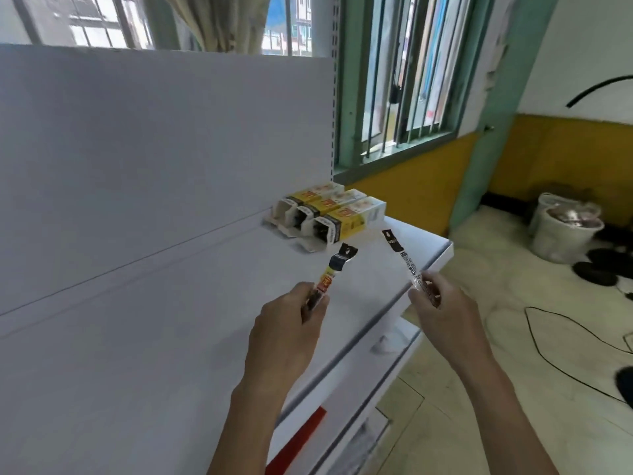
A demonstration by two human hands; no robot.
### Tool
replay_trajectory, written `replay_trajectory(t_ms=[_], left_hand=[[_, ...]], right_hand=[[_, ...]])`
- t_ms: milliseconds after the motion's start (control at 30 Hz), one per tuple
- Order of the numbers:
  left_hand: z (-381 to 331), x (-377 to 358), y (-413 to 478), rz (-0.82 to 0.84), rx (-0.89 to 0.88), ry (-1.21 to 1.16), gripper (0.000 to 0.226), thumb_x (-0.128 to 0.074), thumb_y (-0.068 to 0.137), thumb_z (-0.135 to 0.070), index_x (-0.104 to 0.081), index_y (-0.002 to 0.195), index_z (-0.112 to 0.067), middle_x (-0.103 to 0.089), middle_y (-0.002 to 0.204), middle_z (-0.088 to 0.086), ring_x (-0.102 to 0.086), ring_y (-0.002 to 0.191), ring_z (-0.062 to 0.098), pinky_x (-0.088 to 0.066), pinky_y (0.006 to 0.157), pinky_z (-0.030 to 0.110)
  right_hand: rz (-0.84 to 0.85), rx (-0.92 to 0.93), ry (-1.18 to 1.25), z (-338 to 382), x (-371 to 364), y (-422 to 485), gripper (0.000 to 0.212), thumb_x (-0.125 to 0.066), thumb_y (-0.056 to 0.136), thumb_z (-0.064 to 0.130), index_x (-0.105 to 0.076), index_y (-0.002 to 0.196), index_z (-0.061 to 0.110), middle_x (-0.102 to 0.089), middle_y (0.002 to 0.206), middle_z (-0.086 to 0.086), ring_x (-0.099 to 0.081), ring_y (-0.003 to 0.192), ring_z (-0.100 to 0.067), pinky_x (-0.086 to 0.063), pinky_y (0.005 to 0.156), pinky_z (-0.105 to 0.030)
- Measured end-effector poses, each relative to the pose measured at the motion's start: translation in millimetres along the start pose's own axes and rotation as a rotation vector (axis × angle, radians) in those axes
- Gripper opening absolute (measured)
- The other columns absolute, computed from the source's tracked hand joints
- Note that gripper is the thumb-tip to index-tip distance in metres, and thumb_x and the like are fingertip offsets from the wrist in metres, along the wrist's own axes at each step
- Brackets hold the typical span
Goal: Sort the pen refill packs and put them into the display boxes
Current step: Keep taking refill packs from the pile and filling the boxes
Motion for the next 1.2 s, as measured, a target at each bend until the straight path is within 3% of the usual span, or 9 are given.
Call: replay_trajectory(t_ms=[100,233,333,600,733,833,900,1000,1200], left_hand=[[-4,-21,27,0.001,0.028,0.006,0.032,-0.050,0.092,-0.036,-0.042,0.064,-0.023,-0.040,0.053,-0.006,-0.037,0.050,0.011,-0.028,0.045,0.018],[-10,-39,66,-0.031,0.086,-0.005,0.021,-0.053,0.090,-0.034,-0.058,0.086,-0.014,-0.051,0.064,0.001,-0.050,0.061,0.018,-0.039,0.058,0.027],[-16,-45,97,-0.057,0.126,0.013,0.020,-0.048,0.093,-0.032,-0.048,0.075,-0.024,-0.044,0.060,-0.005,-0.043,0.053,0.010,-0.030,0.048,0.023],[-21,-60,152,-0.090,0.186,0.031,0.031,-0.028,0.096,-0.046,-0.054,0.097,-0.028,-0.058,0.072,-0.007,-0.057,0.069,0.011,-0.040,0.057,0.026],[-16,-61,165,-0.194,0.267,0.092,0.030,-0.040,0.095,-0.039,-0.051,0.069,-0.027,-0.054,0.052,-0.011,-0.050,0.051,0.002,-0.030,0.046,0.017],[-13,-62,171,-0.314,0.338,0.151,0.034,-0.046,0.094,-0.035,-0.047,0.063,-0.023,-0.046,0.051,-0.003,-0.041,0.047,0.010,-0.027,0.045,0.024],[-16,-65,175,-0.413,0.366,0.152,0.029,-0.044,0.095,-0.032,-0.054,0.070,-0.020,-0.047,0.054,0.001,-0.041,0.050,0.014,-0.028,0.046,0.026],[-22,-76,183,-0.509,0.358,0.127,0.031,-0.040,0.095,-0.033,-0.062,0.085,-0.013,-0.061,0.068,0.009,-0.047,0.055,0.018,-0.032,0.049,0.028],[-24,-109,185,-0.460,0.431,0.218,0.027,-0.049,0.095,-0.027,-0.053,0.068,-0.026,-0.054,0.067,-0.003,-0.051,0.060,0.009,-0.031,0.049,0.021]], right_hand=[[0.042,-0.021,0.023,-12,-4,26,0.019,-0.045,0.092,0.020,-0.057,0.107,0.021,-0.059,0.076,0.004,-0.053,0.070,-0.007,-0.038,0.058,-0.022],[0.111,0.010,0.028,-13,-16,77,0.018,-0.041,0.094,0.020,-0.055,0.106,0.020,-0.063,0.083,-0.001,-0.057,0.076,-0.018,-0.044,0.067,-0.033],[0.196,0.044,0.031,-7,-27,117,0.016,-0.038,0.095,0.020,-0.052,0.101,0.024,-0.062,0.088,0.003,-0.060,0.081,-0.021,-0.047,0.071,-0.036],[0.270,0.149,-0.073,-11,-45,193,0.020,-0.044,0.091,0.013,-0.061,0.080,0.014,-0.060,0.070,0.000,-0.051,0.061,-0.015,-0.037,0.052,-0.031],[0.301,0.258,-0.039,-1,-60,230,0.022,-0.042,0.092,0.013,-0.059,0.078,0.012,-0.060,0.072,-0.001,-0.051,0.063,-0.015,-0.035,0.052,-0.026],[0.416,0.355,0.013,5,-68,256,0.023,-0.050,0.091,0.035,-0.060,0.083,0.017,-0.060,0.075,0.003,-0.055,0.070,-0.016,-0.039,0.056,-0.025],[0.540,0.426,-0.089,5,-71,271,0.038,-0.064,0.077,0.050,-0.059,0.108,0.028,-0.058,0.091,0.010,-0.053,0.088,-0.014,-0.043,0.072,-0.027],[0.636,0.604,-0.316,1,-76,290,0.073,-0.073,0.070,0.048,-0.041,0.134,0.034,-0.052,0.121,0.014,-0.038,0.105,-0.011,-0.029,0.078,-0.025],[0.738,0.816,-0.358,-15,-98,307,0.065,-0.071,0.074,0.037,-0.043,0.133,0.033,-0.043,0.129,0.011,-0.040,0.110,-0.013,-0.035,0.079,-0.024]])
Point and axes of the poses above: each hand's wrist, its own y-axis towards the middle knuckle, its own x-axis out of the back of the hand, z = x × y, the point moved 2 cm from there along y, towards the middle knuckle
